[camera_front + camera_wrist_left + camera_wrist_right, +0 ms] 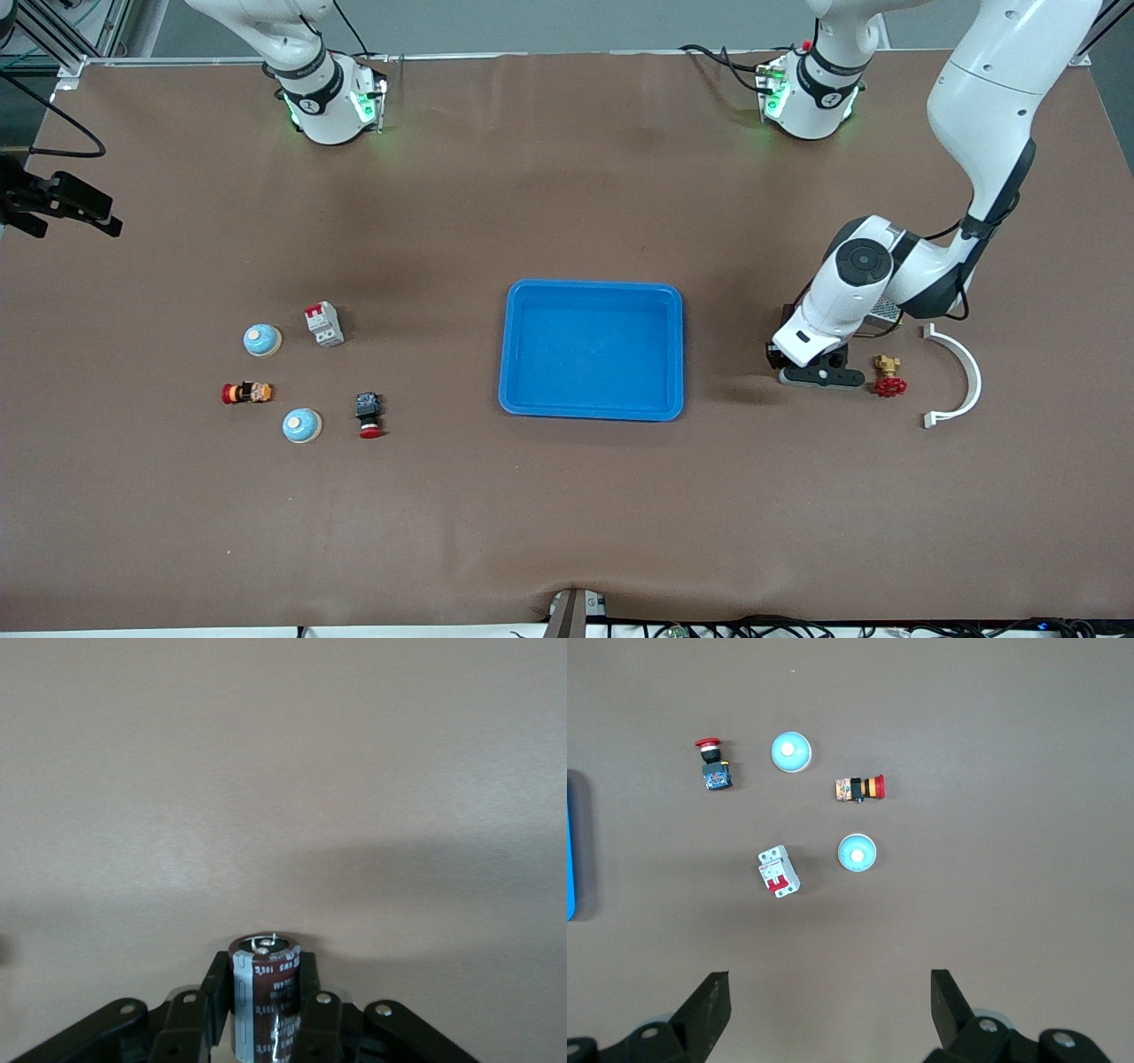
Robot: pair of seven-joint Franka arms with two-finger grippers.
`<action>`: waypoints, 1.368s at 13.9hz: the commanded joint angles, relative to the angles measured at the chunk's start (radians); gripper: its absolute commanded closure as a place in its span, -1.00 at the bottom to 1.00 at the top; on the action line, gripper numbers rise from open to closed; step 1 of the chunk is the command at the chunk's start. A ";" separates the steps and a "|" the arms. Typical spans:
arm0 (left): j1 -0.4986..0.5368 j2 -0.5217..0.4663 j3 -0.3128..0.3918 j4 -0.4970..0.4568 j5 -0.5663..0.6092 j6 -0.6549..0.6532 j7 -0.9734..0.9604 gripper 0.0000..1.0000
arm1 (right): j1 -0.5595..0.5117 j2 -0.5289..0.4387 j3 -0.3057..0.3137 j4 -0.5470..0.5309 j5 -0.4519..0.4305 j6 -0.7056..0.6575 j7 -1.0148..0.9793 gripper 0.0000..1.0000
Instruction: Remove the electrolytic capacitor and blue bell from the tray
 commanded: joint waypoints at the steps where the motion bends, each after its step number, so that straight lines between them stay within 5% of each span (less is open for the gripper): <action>1: -0.001 0.009 -0.002 0.013 0.028 0.007 -0.030 1.00 | -0.018 0.004 0.013 0.021 0.007 -0.014 0.010 -1.00; 19: 0.011 0.012 0.002 0.012 0.030 0.009 -0.023 1.00 | -0.035 0.007 0.013 0.093 0.015 -0.025 0.006 -1.00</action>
